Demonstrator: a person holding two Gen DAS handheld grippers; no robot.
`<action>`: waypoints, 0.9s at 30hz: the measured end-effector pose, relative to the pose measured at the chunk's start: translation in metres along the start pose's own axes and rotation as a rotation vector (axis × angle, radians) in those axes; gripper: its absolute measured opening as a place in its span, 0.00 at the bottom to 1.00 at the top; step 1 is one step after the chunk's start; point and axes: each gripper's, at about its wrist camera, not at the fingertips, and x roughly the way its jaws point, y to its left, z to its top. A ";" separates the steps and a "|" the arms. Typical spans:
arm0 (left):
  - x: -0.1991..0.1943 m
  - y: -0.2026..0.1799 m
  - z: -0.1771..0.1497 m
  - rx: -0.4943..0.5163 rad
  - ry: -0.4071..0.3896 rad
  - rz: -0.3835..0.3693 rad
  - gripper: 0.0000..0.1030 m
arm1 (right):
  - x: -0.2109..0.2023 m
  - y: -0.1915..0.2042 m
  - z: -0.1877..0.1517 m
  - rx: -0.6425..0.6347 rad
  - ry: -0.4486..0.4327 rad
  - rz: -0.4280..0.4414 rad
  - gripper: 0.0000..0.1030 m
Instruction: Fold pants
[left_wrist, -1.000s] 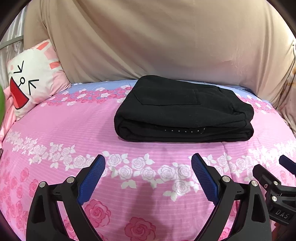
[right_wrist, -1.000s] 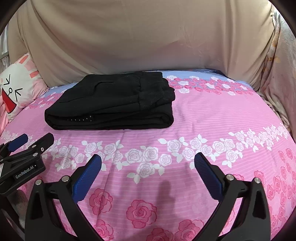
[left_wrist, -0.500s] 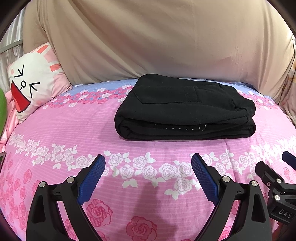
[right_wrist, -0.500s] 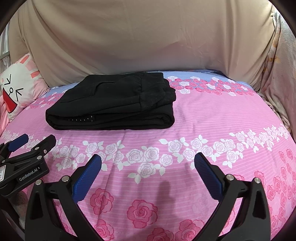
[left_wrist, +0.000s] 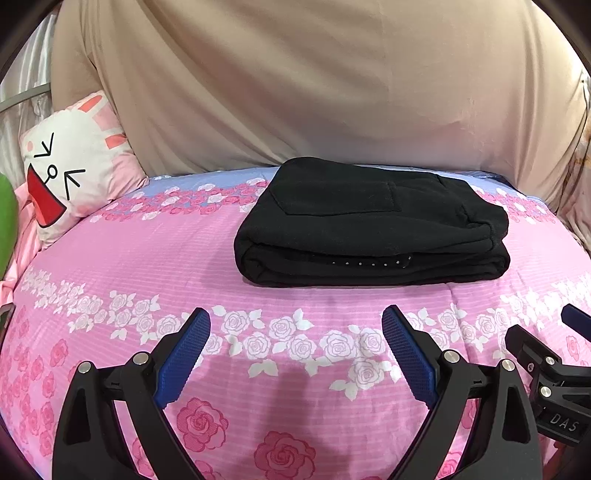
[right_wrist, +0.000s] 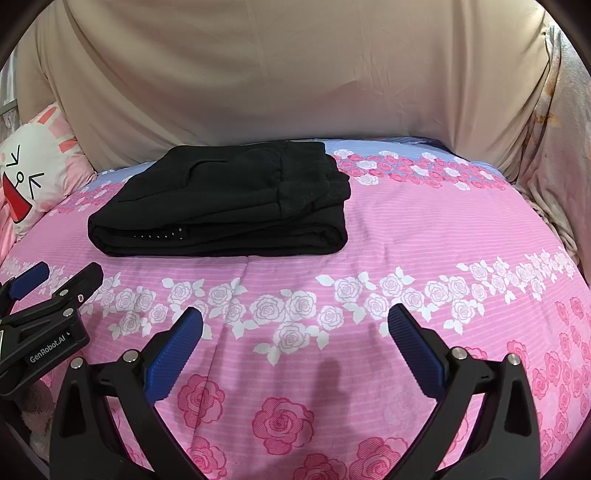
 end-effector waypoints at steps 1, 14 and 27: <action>-0.001 0.000 0.000 0.001 -0.001 0.001 0.89 | 0.000 0.000 0.000 0.000 0.000 0.000 0.95; -0.002 0.000 0.000 0.009 -0.004 0.007 0.89 | 0.000 0.000 0.000 -0.002 0.000 0.002 0.95; 0.000 -0.004 0.001 0.023 0.001 0.026 0.89 | 0.000 -0.001 0.000 -0.003 0.001 0.003 0.95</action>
